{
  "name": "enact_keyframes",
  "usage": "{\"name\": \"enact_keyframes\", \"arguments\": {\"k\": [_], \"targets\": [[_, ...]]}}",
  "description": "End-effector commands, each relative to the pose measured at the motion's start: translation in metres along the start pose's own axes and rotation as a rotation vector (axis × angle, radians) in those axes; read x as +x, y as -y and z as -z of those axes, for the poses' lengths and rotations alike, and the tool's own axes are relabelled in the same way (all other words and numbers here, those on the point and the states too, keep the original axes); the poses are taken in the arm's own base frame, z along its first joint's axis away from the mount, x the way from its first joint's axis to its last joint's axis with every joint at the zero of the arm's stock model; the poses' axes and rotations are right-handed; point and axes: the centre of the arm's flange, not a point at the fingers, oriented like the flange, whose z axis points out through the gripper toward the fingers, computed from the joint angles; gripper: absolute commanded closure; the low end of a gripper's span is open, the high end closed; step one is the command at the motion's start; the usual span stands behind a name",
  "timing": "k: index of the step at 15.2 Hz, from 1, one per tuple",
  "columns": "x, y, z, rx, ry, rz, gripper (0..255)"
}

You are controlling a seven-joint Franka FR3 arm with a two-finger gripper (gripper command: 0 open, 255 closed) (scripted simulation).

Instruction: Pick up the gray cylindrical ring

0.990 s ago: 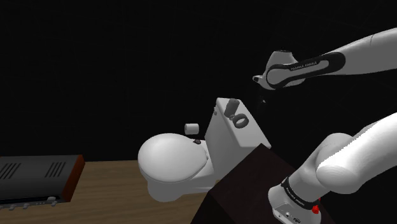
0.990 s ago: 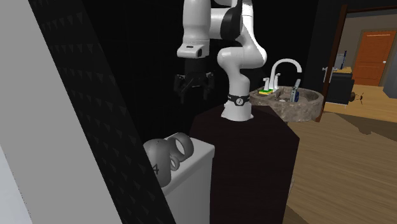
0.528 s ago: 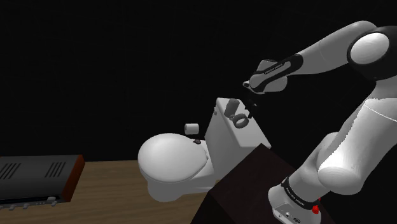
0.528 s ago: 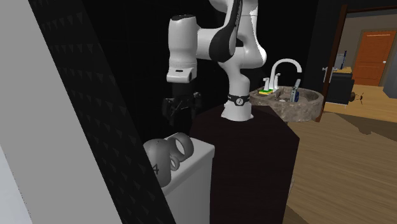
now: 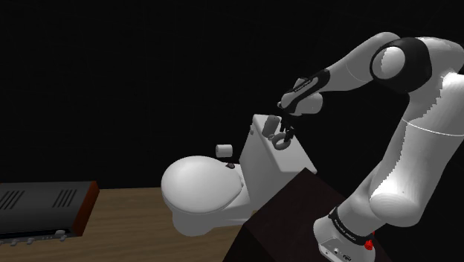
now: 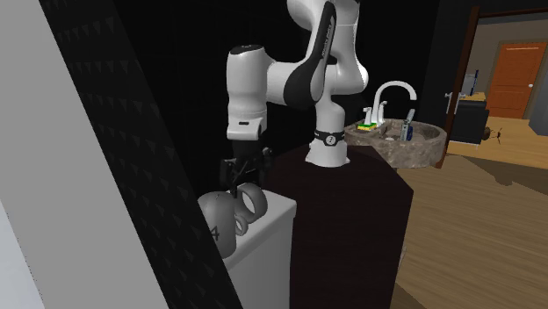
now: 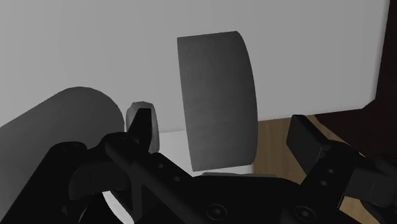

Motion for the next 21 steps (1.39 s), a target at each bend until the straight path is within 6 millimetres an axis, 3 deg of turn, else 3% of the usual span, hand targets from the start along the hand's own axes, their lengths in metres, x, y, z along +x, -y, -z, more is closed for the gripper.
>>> {"name": "enact_keyframes", "arguments": {"k": [1,3,4,13,21], "targets": [[0.001,-0.001,-0.014,0.000,0.000,0.000,0],[0.001,-0.001,-0.014,0.000,0.000,0.000,0],[0.001,0.000,-0.014,0.000,0.000,0.000,255],[0.001,-0.001,-0.014,0.000,0.000,0.000,255],[-0.002,0.001,0.028,0.000,0.000,0.000,255]]}}
